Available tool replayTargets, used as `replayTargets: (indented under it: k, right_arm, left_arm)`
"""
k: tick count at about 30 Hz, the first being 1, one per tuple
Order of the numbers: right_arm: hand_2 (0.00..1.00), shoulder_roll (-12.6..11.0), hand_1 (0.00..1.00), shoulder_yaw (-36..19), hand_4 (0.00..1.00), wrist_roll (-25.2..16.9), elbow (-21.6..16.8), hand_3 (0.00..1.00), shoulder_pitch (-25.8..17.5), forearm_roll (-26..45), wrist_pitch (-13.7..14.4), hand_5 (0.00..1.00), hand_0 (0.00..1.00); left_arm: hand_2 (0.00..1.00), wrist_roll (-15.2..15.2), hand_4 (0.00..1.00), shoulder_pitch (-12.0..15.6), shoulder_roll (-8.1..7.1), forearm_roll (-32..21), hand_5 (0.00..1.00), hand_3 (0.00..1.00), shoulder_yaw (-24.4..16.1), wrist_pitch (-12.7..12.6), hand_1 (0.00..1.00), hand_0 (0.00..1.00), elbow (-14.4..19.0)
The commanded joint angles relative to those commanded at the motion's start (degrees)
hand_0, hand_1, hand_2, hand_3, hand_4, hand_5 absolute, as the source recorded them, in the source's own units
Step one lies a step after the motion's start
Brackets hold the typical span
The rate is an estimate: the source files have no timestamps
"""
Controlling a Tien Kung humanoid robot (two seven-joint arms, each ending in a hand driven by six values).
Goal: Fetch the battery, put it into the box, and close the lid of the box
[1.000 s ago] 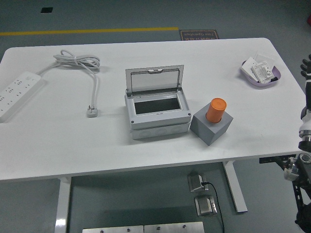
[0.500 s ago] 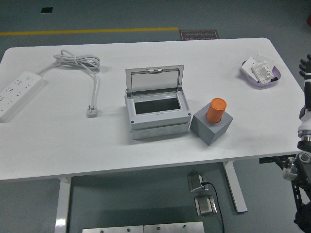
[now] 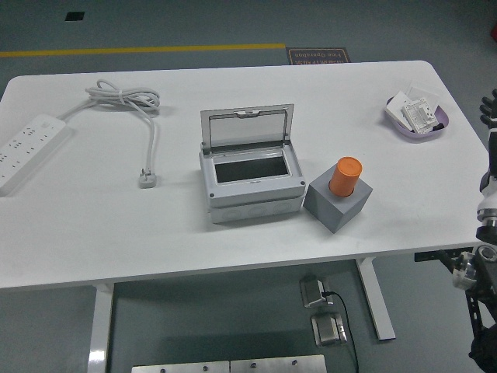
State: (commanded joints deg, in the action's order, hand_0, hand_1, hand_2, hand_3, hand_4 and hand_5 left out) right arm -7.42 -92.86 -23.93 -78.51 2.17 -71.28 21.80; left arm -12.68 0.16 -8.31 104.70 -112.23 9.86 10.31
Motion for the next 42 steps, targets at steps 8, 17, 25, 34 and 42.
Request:
replayTargets:
  k: [8,17,25,34,42]
  right_arm:
    - [0.735,0.02,0.749,-0.17,0.939,-0.15,0.04,0.783,-0.13,0.29,-0.13,0.866,0.814]
    - [0.734,-0.03,0.747,-0.27,0.937,-0.25,0.07,0.781,-0.21,0.52,-0.21,0.866,0.815]
    - [0.735,-0.09,0.747,-0.26,0.936,-0.32,0.09,0.781,-0.29,0.6,-0.21,0.866,0.813]
    - [0.734,-0.12,0.746,-0.35,0.935,-0.35,0.06,0.781,-0.3,0.58,-0.19,0.863,0.814]
    - [0.735,-0.15,0.746,-0.35,0.935,-0.4,0.12,0.781,-0.28,0.63,-0.16,0.864,0.815]
  left_arm:
    - [0.664,-0.12,0.727,0.05,0.24,-0.09,0.447,0.748,-0.15,-0.02,0.679,0.686,0.0]
    - [0.664,-0.14,0.727,0.08,0.39,-0.24,0.445,0.749,-0.01,-0.04,0.678,0.685,0.0]
    - [0.664,-0.13,0.726,0.04,0.49,-0.21,0.445,0.748,0.08,-0.04,0.678,0.685,0.0]
    - [0.664,-0.27,0.726,-0.08,0.61,0.08,0.445,0.749,-0.08,-0.03,0.678,0.685,0.0]
    - [0.663,-0.33,0.726,-0.28,0.58,0.48,0.446,0.748,-0.16,0.0,0.678,0.685,0.0]
